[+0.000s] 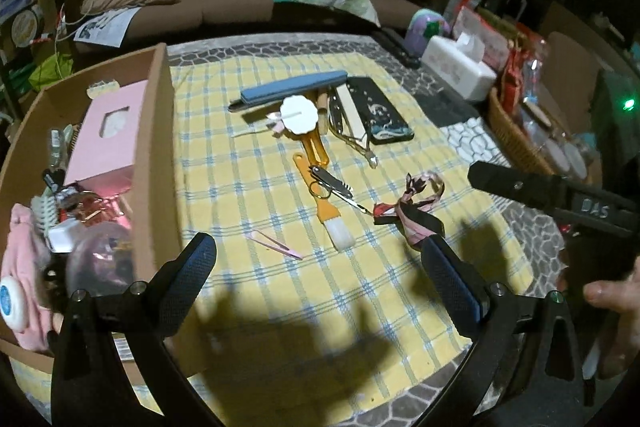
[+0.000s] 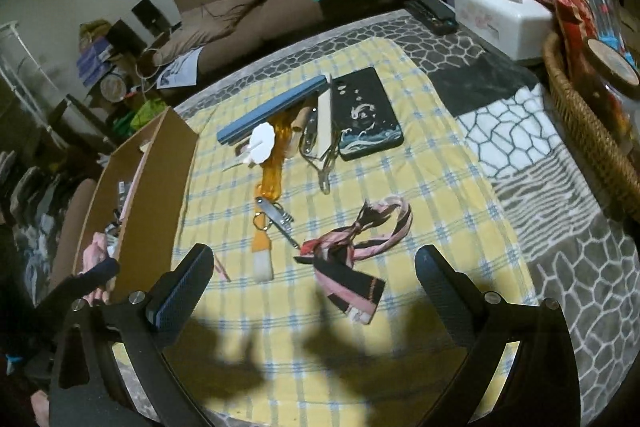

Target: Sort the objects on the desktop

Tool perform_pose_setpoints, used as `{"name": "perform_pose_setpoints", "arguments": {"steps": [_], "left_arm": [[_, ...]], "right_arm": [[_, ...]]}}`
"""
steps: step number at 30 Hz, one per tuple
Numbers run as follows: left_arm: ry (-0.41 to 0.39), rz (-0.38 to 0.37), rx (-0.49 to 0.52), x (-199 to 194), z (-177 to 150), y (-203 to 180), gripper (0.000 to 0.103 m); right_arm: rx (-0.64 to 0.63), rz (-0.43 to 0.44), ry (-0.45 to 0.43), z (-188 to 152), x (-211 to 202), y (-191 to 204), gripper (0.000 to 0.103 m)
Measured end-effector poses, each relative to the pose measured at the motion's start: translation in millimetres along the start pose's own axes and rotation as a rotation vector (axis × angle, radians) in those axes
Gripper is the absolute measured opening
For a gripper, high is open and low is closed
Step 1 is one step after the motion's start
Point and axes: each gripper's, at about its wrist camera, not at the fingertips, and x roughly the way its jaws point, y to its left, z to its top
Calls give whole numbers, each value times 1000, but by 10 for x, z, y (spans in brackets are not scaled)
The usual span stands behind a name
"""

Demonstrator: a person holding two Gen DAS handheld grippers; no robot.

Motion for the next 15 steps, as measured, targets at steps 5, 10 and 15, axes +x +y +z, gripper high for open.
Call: {"name": "perform_pose_setpoints", "arguments": {"steps": [5, 10, 15], "left_arm": [[19, 38, 21, 195, -32, -117, 103], [44, 53, 20, 314, -88, -162, 103], [52, 109, -3, 374, -235, -200, 103]], "right_arm": [[-44, -35, 5, -20, 67, -44, 103], [-98, -101, 34, -114, 208, -143, 103], [-155, -152, 28, -302, 279, -237, 103]]}}
